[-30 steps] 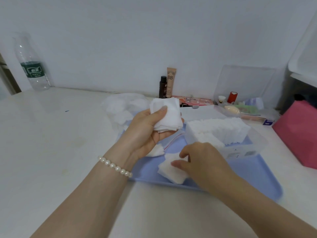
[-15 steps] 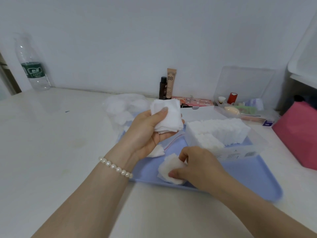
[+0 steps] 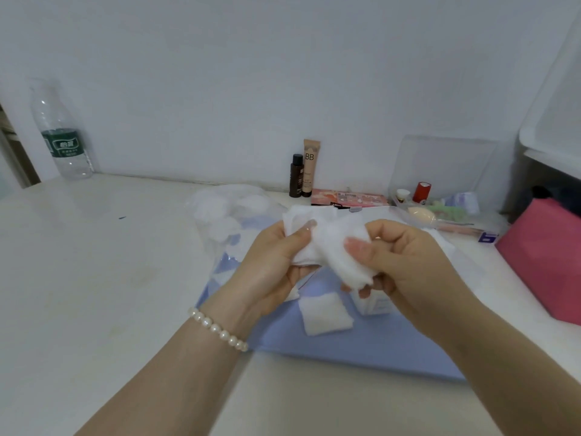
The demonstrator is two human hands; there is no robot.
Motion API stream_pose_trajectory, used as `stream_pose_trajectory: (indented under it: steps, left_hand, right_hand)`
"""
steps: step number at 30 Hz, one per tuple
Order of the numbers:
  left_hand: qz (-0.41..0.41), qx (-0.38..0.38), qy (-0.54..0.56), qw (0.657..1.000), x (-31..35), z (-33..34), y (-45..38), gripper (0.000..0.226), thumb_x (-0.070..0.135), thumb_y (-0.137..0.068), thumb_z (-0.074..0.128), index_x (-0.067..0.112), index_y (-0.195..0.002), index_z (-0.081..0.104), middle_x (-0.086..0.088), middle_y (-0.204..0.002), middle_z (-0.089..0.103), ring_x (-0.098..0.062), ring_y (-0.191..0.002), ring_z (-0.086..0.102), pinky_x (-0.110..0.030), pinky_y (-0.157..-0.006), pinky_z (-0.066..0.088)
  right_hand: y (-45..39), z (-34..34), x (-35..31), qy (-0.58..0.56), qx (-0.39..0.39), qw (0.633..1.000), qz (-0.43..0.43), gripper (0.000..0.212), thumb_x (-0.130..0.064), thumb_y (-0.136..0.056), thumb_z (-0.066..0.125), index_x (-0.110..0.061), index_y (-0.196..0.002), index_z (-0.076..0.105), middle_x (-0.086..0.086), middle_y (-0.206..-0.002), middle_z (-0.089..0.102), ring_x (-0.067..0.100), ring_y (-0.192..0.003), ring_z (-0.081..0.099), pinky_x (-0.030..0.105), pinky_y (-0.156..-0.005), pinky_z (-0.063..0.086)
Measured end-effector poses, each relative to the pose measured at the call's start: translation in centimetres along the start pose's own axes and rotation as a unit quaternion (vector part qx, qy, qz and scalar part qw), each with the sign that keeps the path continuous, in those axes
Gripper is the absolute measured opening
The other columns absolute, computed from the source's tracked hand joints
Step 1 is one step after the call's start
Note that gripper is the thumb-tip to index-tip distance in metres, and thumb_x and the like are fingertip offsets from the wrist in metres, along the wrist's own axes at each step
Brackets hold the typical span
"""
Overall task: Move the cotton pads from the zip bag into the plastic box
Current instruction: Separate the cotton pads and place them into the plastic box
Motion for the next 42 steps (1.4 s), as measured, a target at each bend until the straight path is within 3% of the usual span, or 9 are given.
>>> stream_pose_trajectory:
  steps: [6,12,18,23,28,32,35,38,42]
  left_hand:
    - [-0.019,-0.057,-0.006,0.998,-1.7,1.8,1.0,0.027,0.003,-0.095,0.042,-0.01,-0.114,0.055,-0.022,-0.092,0.066,-0.019,-0.058,0.062,-0.026,-0.056,0.051]
    - [-0.046,-0.039,0.03,0.998,-2.3,2.1,1.0,0.037,0.019,-0.099,0.038,-0.003,-0.124,0.054,-0.026,-0.117,0.063,-0.037,-0.11,0.059,-0.044,-0.095,0.048]
    - [-0.076,-0.052,0.079,0.993,-2.1,2.4,1.3,0.075,0.061,-0.076,0.041,0.004,-0.121,0.056,-0.017,-0.114,0.067,-0.025,-0.104,0.065,-0.036,-0.094,0.05]
    - [-0.034,-0.059,-0.022,0.997,-2.1,2.3,1.8,0.038,0.028,-0.082,0.065,0.003,-0.111,0.061,-0.014,-0.096,0.072,-0.02,-0.09,0.07,-0.028,-0.078,0.057]
    - [0.013,0.016,0.054,0.998,0.2,1.2,1.0,0.043,0.022,-0.08,0.059,-0.004,-0.114,0.059,-0.018,-0.101,0.07,-0.025,-0.09,0.069,-0.033,-0.078,0.057]
    - [0.063,0.075,0.018,0.995,1.7,0.1,0.6,0.031,0.018,-0.087,0.059,-0.002,-0.111,0.061,-0.014,-0.096,0.071,-0.024,-0.088,0.07,-0.032,-0.076,0.057]
    - [0.049,0.07,0.02,0.996,1.8,0.0,0.6,0.024,0.017,-0.089,0.058,0.0,-0.106,0.061,-0.011,-0.084,0.073,-0.021,-0.081,0.071,-0.033,-0.076,0.058]
    - [0.04,0.054,0.011,0.998,1.5,0.1,0.7,0.024,0.017,-0.089,0.057,0.0,-0.106,0.061,-0.014,-0.086,0.073,-0.023,-0.081,0.071,-0.033,-0.074,0.058]
    - [0.026,0.045,0.015,0.999,1.3,0.2,0.7,0.025,0.018,-0.089,0.057,-0.001,-0.106,0.061,-0.017,-0.091,0.072,-0.028,-0.087,0.07,-0.036,-0.077,0.058]
  right_hand:
    - [-0.2,0.3,1.8,0.038,0.091,0.994,-0.056,0.013,-0.015,-0.088,0.056,-0.002,-0.086,0.056,0.012,-0.05,0.061,0.021,-0.034,0.055,0.019,-0.033,0.036]
    - [0.0,0.6,2.8,0.173,0.144,0.966,-0.124,0.016,-0.019,-0.091,0.055,-0.006,-0.083,0.052,0.0,-0.041,0.05,0.013,-0.036,0.043,0.022,-0.04,0.037]
    - [0.2,0.8,3.2,0.314,0.174,0.925,-0.128,0.017,-0.036,-0.089,0.053,-0.024,-0.08,0.047,0.004,-0.053,0.059,0.02,-0.054,0.054,0.039,-0.056,0.045]
    - [0.1,1.0,3.0,0.283,0.156,0.939,-0.119,0.025,-0.034,-0.089,0.055,-0.016,-0.073,0.048,-0.002,-0.041,0.039,0.013,-0.043,0.034,0.033,-0.047,0.033]
    - [-0.1,0.2,2.6,0.198,0.165,0.958,-0.124,0.019,-0.017,-0.093,0.052,-0.014,-0.074,0.052,0.003,-0.045,0.046,0.012,-0.04,0.039,0.026,-0.045,0.033]
    - [0.3,1.1,3.6,0.524,-0.008,0.833,-0.175,0.013,-0.01,-0.084,0.056,-0.015,-0.087,0.067,0.004,-0.078,0.067,0.021,-0.071,0.061,0.03,-0.067,0.049]
    - [0.5,1.6,5.0,0.672,-0.151,0.718,-0.099,0.024,-0.016,-0.086,0.05,-0.011,-0.109,0.059,0.007,-0.112,0.06,0.026,-0.103,0.055,0.028,-0.081,0.039]
    - [0.1,1.5,5.8,0.679,-0.163,0.708,-0.102,0.016,-0.011,-0.08,0.059,-0.01,-0.096,0.061,0.011,-0.094,0.064,0.028,-0.086,0.06,0.027,-0.063,0.033]
    - [-0.2,1.0,6.8,0.687,-0.138,0.688,-0.19,0.04,-0.003,-0.032,0.078,-0.016,-0.066,0.062,-0.002,-0.048,0.053,0.017,-0.037,0.05,0.018,-0.038,0.022]
Point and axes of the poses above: each hand's wrist, its own y-axis away from the middle knuckle, its own z-axis out of the palm, x = y × z, the point moved 1 cm from there along -y, towards the middle knuckle
